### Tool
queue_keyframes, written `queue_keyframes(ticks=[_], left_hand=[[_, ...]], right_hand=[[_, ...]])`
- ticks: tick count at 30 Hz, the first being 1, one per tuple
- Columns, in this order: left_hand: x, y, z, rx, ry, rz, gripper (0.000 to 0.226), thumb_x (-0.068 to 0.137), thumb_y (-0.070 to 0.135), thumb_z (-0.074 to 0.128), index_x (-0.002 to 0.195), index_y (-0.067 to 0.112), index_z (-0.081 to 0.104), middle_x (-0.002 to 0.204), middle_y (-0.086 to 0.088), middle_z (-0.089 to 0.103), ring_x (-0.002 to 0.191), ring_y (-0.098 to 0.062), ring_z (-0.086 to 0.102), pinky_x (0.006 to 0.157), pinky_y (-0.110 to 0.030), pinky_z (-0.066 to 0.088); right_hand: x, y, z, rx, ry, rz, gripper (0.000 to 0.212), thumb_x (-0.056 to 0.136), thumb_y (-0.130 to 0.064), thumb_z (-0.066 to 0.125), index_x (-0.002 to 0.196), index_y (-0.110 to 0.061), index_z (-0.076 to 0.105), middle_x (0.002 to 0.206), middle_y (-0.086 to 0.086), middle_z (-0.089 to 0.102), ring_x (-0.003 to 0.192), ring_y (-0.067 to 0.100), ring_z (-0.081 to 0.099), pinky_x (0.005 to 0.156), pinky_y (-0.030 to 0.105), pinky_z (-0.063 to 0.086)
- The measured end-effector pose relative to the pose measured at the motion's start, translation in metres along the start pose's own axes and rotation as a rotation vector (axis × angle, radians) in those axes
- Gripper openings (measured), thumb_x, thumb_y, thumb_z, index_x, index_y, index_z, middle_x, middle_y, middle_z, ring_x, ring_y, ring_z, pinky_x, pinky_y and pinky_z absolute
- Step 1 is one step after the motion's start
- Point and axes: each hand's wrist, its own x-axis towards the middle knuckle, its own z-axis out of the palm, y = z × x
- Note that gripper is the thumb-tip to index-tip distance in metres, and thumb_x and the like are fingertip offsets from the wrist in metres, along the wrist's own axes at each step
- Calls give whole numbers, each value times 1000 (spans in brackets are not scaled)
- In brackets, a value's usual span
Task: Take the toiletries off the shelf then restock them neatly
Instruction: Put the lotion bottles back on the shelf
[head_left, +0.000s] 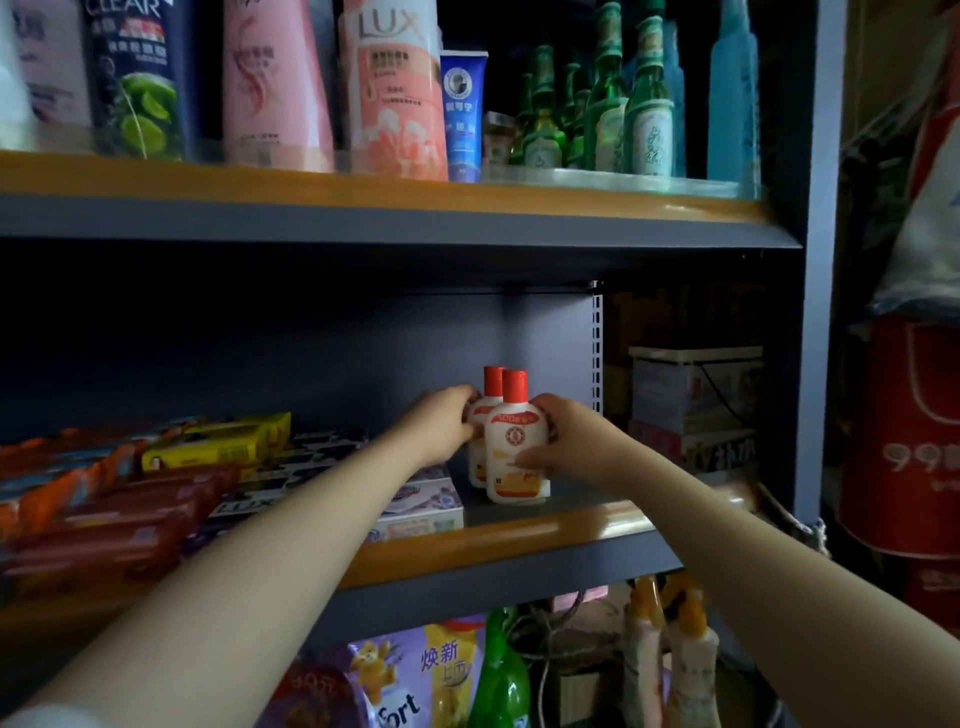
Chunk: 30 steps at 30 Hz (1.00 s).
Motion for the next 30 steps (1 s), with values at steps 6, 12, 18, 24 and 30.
queue_keyframes(ticks=[6, 12, 18, 24, 30], left_hand=[[-8, -2, -11, 165, -32, 35, 47, 92, 4, 47, 136, 18, 40, 135, -6, 49, 116, -21, 51, 92, -30, 44], [-75, 19, -40, 235, 246, 331, 34, 94, 13, 44, 126, 17, 52, 126, 2, 52, 110, -17, 53, 88, -33, 48], [-165, 20, -9, 204, 420, 664, 23, 83, 16, 50, 97, 8, 67, 98, -6, 64, 96, -24, 56, 86, -35, 44], [-236, 4, 84, -11, 145, 542, 20, 83, 19, 52, 100, 16, 62, 95, -1, 64, 94, -16, 54, 88, -31, 42], [-284, -11, 140, -129, -158, 248, 31, 80, 27, 44, 97, 12, 64, 90, 0, 64, 87, -5, 49, 75, -12, 33]], right_hand=[[18, -3, 9, -26, 10, 50, 55, 79, -12, 71, 125, -14, 41, 118, 7, 59, 105, 24, 59, 89, 40, 52], [9, 2, 5, -98, 124, 19, 62, 79, -18, 71, 131, -14, 39, 123, 7, 53, 107, 21, 54, 88, 29, 45], [-88, 15, -3, -158, 463, -424, 16, 83, -11, 63, 98, -12, 61, 79, -11, 55, 66, 3, 48, 61, 9, 34], [-182, 74, 31, -126, -224, -339, 14, 86, -26, 61, 95, -16, 66, 84, -12, 61, 78, -5, 56, 68, 5, 40], [-233, 124, 89, -107, -651, -119, 31, 91, -19, 59, 121, -19, 58, 118, -2, 60, 98, 3, 54, 77, 2, 37]])
